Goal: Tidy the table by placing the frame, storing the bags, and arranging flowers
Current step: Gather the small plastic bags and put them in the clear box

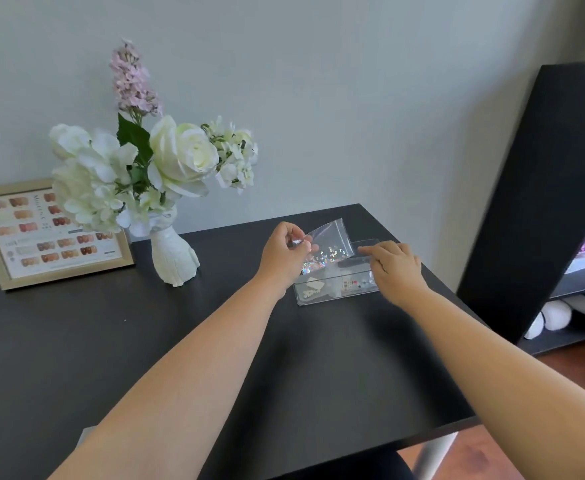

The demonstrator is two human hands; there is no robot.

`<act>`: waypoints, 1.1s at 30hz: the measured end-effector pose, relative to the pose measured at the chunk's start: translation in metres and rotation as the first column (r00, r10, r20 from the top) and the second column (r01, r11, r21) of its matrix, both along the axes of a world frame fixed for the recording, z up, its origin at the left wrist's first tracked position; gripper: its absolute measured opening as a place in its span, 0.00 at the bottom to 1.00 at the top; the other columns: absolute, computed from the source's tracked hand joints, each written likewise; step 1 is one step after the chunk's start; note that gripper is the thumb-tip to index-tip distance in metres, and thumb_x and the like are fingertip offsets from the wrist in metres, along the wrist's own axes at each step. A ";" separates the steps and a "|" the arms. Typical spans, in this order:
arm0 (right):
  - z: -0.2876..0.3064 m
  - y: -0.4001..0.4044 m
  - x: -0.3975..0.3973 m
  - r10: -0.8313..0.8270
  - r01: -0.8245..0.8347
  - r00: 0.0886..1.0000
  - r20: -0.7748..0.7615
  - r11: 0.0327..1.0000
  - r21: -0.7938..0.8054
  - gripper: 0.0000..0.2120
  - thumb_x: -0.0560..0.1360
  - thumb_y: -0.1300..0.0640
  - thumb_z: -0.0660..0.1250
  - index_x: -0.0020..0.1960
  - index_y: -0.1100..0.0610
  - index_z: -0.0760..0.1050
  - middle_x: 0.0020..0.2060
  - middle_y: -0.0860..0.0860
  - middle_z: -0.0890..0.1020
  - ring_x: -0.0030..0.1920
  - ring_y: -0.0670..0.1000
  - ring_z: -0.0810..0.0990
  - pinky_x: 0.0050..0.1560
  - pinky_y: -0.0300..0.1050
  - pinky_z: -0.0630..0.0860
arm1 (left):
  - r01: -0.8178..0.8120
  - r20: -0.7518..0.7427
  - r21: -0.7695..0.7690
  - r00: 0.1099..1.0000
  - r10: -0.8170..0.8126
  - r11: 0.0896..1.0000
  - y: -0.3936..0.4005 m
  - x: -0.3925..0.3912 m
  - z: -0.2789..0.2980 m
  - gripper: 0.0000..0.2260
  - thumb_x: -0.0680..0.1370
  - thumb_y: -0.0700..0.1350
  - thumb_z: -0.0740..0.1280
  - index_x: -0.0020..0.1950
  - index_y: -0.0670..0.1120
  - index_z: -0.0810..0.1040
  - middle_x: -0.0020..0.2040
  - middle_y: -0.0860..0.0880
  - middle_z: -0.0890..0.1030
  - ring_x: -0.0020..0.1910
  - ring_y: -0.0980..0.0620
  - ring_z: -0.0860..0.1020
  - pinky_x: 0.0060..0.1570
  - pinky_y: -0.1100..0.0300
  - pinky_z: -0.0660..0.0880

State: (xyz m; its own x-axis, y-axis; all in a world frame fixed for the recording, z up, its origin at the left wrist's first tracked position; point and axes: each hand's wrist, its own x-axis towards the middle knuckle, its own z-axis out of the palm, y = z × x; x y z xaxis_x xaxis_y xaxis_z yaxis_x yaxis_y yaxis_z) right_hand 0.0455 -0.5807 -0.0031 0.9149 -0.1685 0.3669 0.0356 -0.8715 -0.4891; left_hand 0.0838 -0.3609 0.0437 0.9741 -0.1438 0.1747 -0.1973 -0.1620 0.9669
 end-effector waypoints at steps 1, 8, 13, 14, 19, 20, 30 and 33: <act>-0.002 0.000 -0.001 0.000 0.000 1.000 0.018 1.000 0.009 0.20 0.79 0.57 0.52 0.65 0.43 0.74 0.62 0.45 0.74 0.64 0.52 0.63 0.57 0.45 0.56 | 0.001 -0.004 -0.001 1.000 -0.001 1.000 -0.001 0.003 -0.001 0.06 0.78 0.41 0.64 0.45 0.51 0.71 0.42 0.56 0.85 0.49 0.50 0.85 0.57 0.40 0.78; -0.012 0.003 -0.012 -0.027 0.023 0.997 0.075 0.999 0.046 0.18 0.81 0.50 0.52 0.66 0.43 0.73 0.71 0.46 0.67 0.71 0.52 0.59 0.70 0.55 0.57 | -0.007 -0.004 0.132 1.000 0.008 0.991 -0.004 0.011 -0.005 0.06 0.76 0.43 0.69 0.46 0.53 0.74 0.51 0.49 0.80 0.50 0.50 0.80 0.43 0.57 0.77; -0.020 0.014 -0.022 -0.082 0.075 0.986 0.146 0.996 0.054 0.17 0.81 0.51 0.53 0.67 0.44 0.72 0.74 0.47 0.63 0.74 0.52 0.55 0.72 0.53 0.51 | 0.037 -0.010 0.138 0.999 -0.036 0.990 0.004 0.003 -0.014 0.09 0.77 0.44 0.71 0.50 0.57 0.77 0.56 0.59 0.79 0.61 0.57 0.76 0.59 0.59 0.72; -0.020 0.016 -0.024 -0.069 0.063 0.983 0.167 0.997 0.042 0.17 0.81 0.53 0.54 0.67 0.45 0.73 0.74 0.47 0.64 0.74 0.53 0.55 0.72 0.52 0.51 | 0.030 -0.001 0.144 1.000 -0.030 0.989 0.009 0.000 -0.015 0.09 0.77 0.44 0.71 0.50 0.58 0.76 0.57 0.60 0.78 0.63 0.57 0.74 0.62 0.58 0.70; -0.019 0.035 -0.032 0.105 -0.090 0.967 0.231 0.993 -0.073 0.17 0.80 0.58 0.58 0.66 0.51 0.75 0.71 0.52 0.70 0.73 0.57 0.60 0.73 0.53 0.54 | -0.016 0.050 0.214 0.999 0.005 0.977 0.047 -0.019 -0.022 0.11 0.76 0.45 0.71 0.53 0.61 0.76 0.58 0.64 0.78 0.62 0.62 0.74 0.59 0.66 0.67; -0.019 0.040 -0.033 0.132 -0.114 0.965 0.228 0.990 -0.089 0.17 0.80 0.59 0.58 0.66 0.52 0.75 0.70 0.53 0.70 0.73 0.57 0.61 0.73 0.54 0.54 | -0.016 0.051 0.234 0.999 0.004 0.972 0.056 -0.025 -0.024 0.12 0.76 0.45 0.71 0.53 0.61 0.77 0.58 0.64 0.78 0.61 0.64 0.74 0.57 0.68 0.67; 0.029 0.066 0.000 0.107 -0.122 0.985 0.136 0.987 0.103 0.15 0.76 0.60 0.59 0.60 0.53 0.78 0.53 0.52 0.81 0.60 0.57 0.71 0.58 0.47 0.68 | 0.034 -0.023 0.357 0.999 -0.028 0.934 0.106 -0.059 -0.016 0.10 0.76 0.46 0.71 0.53 0.60 0.79 0.53 0.60 0.82 0.56 0.58 0.78 0.51 0.63 0.73; 0.052 0.066 0.027 0.171 -0.170 0.974 -0.148 0.985 0.018 0.23 0.74 0.60 0.60 0.68 0.48 0.70 0.62 0.53 0.75 0.64 0.58 0.68 0.60 0.52 0.69 | 0.115 -0.064 0.439 0.993 -0.097 0.891 0.116 -0.069 -0.007 0.09 0.75 0.49 0.72 0.53 0.61 0.79 0.51 0.60 0.82 0.50 0.60 0.79 0.48 0.65 0.74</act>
